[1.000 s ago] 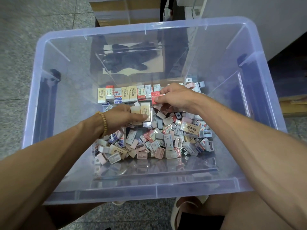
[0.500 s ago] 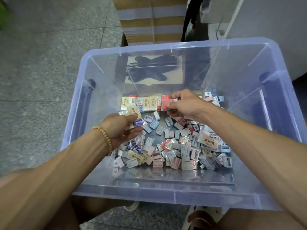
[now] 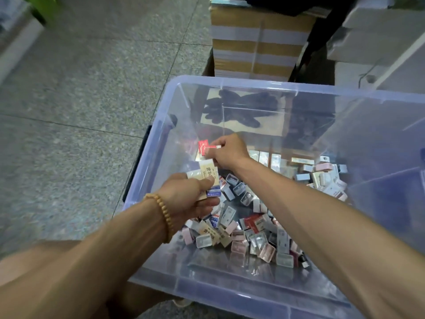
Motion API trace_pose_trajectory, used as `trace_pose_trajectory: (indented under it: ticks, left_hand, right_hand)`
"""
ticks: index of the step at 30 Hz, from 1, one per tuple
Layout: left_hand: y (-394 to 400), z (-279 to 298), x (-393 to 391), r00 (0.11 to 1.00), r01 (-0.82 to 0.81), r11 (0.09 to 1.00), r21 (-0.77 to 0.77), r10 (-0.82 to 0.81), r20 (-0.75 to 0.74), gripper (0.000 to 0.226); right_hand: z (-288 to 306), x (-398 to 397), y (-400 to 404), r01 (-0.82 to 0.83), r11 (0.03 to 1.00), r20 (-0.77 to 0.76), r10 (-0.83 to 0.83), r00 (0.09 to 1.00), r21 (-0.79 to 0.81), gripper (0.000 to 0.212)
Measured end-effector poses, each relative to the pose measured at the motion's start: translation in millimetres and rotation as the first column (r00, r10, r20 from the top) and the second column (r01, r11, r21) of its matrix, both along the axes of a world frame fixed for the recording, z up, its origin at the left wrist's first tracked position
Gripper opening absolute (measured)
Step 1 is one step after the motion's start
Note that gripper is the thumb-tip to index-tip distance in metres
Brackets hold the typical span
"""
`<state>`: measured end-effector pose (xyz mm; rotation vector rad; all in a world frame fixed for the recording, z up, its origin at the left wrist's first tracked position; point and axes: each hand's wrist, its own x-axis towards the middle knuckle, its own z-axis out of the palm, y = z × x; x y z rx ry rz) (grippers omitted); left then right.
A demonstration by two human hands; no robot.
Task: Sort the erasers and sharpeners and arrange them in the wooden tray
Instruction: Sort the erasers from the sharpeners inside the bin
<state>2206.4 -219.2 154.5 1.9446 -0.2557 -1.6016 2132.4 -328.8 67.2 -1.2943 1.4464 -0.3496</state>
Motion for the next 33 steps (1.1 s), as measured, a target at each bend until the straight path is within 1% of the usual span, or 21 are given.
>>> trace_pose_trajectory:
  ticks: [2,4,5,7,8,12,13,14,16,17,19,20,21,22,23,24,25,27,29,32,33]
  left_hand:
    - [-1.5,0.5,-0.9,1.000,-0.014,1.000,-0.007,0.014,-0.007,0.009]
    - [-2.3,-0.2,-1.5,1.000,-0.020,1.000,-0.014,0.019,-0.002,0.009]
    - [-2.6,-0.3,-1.4,1.000,-0.018,1.000,-0.014,0.018,0.003,0.009]
    - [-3.8,-2.0,-0.5,1.000,-0.014,1.000,-0.012,0.014,0.008,0.008]
    - [-4.1,-3.5,0.6,1.000,-0.014,1.000,-0.011,0.014,0.008,0.008]
    - [-4.5,-5.4,1.8,1.000,-0.010,1.000,-0.014,0.010,0.009,0.011]
    - [-4.8,-5.6,1.4,1.000,-0.008,1.000,-0.015,0.008,0.013,0.010]
    - [-5.0,-6.0,1.5,1.000,-0.007,1.000,-0.016,0.007,0.017,0.008]
    - [-5.3,-6.4,1.4,1.000,-0.003,1.000,-0.016,0.003,0.024,0.008]
    - [-5.3,-6.6,1.6,1.000,0.002,1.000,-0.014,-0.002,0.027,0.008]
    - [-5.2,-7.5,2.4,1.000,0.014,1.000,-0.012,-0.014,0.027,0.013]
    - [-5.1,-8.0,2.7,0.999,0.019,1.000,-0.012,-0.019,0.028,0.017]
    - [-5.6,-7.9,2.4,0.999,0.024,1.000,-0.011,-0.023,0.030,0.019]
    - [-6.3,-7.7,1.8,0.999,0.027,1.000,-0.010,-0.026,0.030,0.021]
    - [-7.0,-7.1,1.0,0.999,0.031,0.999,-0.012,-0.030,0.030,0.021]
    - [-7.5,-6.6,0.2,0.999,0.036,0.999,-0.015,-0.036,0.028,0.021]
    - [-7.9,-6.0,-0.7,0.999,0.042,0.999,-0.018,-0.041,0.024,0.022]
    - [-7.7,-4.9,-1.6,0.999,0.050,0.999,-0.021,-0.050,0.005,0.027]
    - [-7.2,-4.0,-2.2,0.999,0.045,0.999,-0.021,-0.045,-0.008,0.027]
    - [-9.2,-2.7,-2.5,1.000,0.001,1.000,-0.016,-0.001,-0.015,0.008]
    - [-10.1,-2.9,-2.4,1.000,-0.007,1.000,-0.011,0.007,-0.012,0.006]
  right_hand:
    - [-1.9,-2.3,3.3,-0.053,0.991,-0.067,0.045,0.997,-0.123,0.009]
    - [-1.2,-4.2,6.0,-0.092,0.977,-0.127,0.068,0.990,-0.194,0.014]
    - [-0.8,-5.5,6.4,-0.070,0.981,-0.112,0.050,0.992,-0.184,0.015]
    - [-0.6,-12.2,6.2,0.024,0.992,-0.044,-0.030,0.999,-0.125,0.014]
    - [-3.1,-17.8,6.0,0.068,0.993,-0.037,-0.072,0.997,-0.095,0.013]
    - [-17.4,-40.6,-0.1,0.161,0.987,-0.093,-0.162,0.982,-0.020,0.016]
    - [-19.3,-41.5,-2.7,0.138,0.990,-0.124,-0.140,0.982,-0.023,0.018]
    - [-20.2,-40.4,-5.5,0.081,0.996,-0.185,-0.088,0.979,-0.048,0.021]
    - [-18.8,-35.2,-8.1,-0.046,0.992,-0.343,0.002,0.939,-0.118,0.033]
    - [-16.0,-33.9,-6.8,-0.078,0.987,-0.389,0.017,0.921,-0.141,0.039]
    - [-11.0,-35.6,-3.4,-0.117,0.978,-0.395,0.040,0.918,-0.172,0.046]
    - [-6.1,-38.6,-0.1,-0.109,0.980,-0.337,0.047,0.940,-0.168,0.046]
    - [1.1,-42.2,5.2,-0.072,0.989,-0.220,0.043,0.974,-0.128,0.044]
    - [10.3,-45.9,11.4,-0.035,0.998,-0.059,0.032,0.998,-0.046,0.042]
    - [21.1,-49.5,18.0,-0.027,0.996,0.105,0.018,0.994,0.082,0.041]
    - [31.7,-53.1,24.3,-0.054,0.977,0.232,0.006,0.973,0.204,0.038]
    - [38.5,-57.0,29.2,-0.110,0.956,0.308,0.021,0.951,0.272,0.034]
    - [42.1,-62.6,33.8,-0.204,0.932,0.370,0.084,0.925,0.299,0.022]
    - [41.4,-65.1,32.7,-0.228,0.926,0.390,0.099,0.916,0.302,0.015]
    - [39.4,-67.0,26.7,-0.201,0.908,0.457,0.012,0.890,0.369,0.012]
    - [38.0,-67.2,23.8,-0.188,0.907,0.462,-0.009,0.887,0.378,0.011]
